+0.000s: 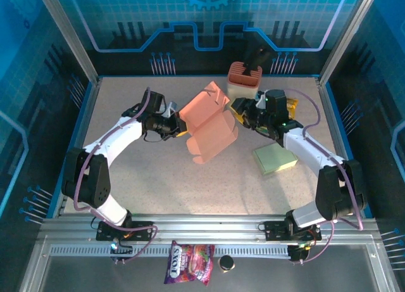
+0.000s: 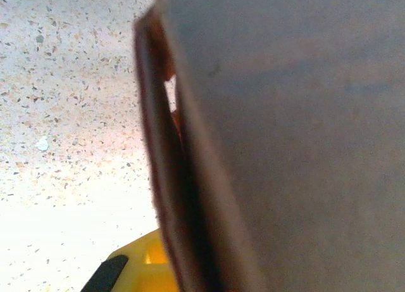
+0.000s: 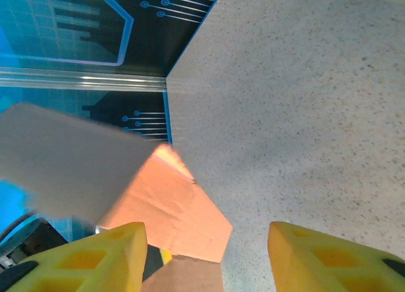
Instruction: Fold the paper box
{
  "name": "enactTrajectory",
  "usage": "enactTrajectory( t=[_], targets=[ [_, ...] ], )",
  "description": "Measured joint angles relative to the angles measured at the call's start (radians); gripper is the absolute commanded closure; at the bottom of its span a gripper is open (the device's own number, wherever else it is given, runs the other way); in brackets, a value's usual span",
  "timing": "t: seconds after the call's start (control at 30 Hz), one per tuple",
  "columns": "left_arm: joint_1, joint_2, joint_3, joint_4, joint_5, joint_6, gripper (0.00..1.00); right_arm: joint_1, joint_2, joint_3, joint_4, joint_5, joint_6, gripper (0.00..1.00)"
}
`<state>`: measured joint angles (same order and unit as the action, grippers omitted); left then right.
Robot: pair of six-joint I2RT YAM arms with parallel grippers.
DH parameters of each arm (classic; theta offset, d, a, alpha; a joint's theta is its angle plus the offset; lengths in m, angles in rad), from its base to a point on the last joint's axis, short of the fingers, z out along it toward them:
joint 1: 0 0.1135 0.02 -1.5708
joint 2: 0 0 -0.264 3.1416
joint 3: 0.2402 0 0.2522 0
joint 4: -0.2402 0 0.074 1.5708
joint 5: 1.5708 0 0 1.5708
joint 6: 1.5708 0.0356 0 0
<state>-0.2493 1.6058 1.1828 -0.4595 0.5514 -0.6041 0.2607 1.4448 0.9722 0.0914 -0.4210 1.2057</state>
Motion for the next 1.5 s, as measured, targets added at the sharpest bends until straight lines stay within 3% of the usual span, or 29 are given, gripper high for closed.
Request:
enactTrajectory(
  t=[0.23,0.43,0.6,0.8,1.1,1.5],
  targets=[
    [0.019,0.035,0.045,-0.068,0.029,0.076,1.00,-0.125,-0.097,-0.006,-0.034,-0.073,-0.141,0.42],
    [0.026,0.114,0.154,-0.152,0.091,0.221,1.00,-0.194,-0.010,0.192,-0.116,-0.249,-0.351,0.45],
    [0.026,0.176,0.232,-0.235,0.123,0.346,1.00,-0.187,0.145,0.342,-0.221,-0.372,-0.547,0.46],
    [0.026,0.189,0.257,-0.294,0.145,0.428,1.00,-0.175,0.198,0.365,-0.317,-0.458,-0.688,0.47],
    [0.026,0.209,0.268,-0.336,0.150,0.463,1.00,-0.119,0.198,0.365,-0.300,-0.547,-0.732,0.52],
    [0.026,0.213,0.289,-0.360,0.149,0.476,1.00,-0.084,0.198,0.373,-0.365,-0.547,-0.810,0.60]
  ],
)
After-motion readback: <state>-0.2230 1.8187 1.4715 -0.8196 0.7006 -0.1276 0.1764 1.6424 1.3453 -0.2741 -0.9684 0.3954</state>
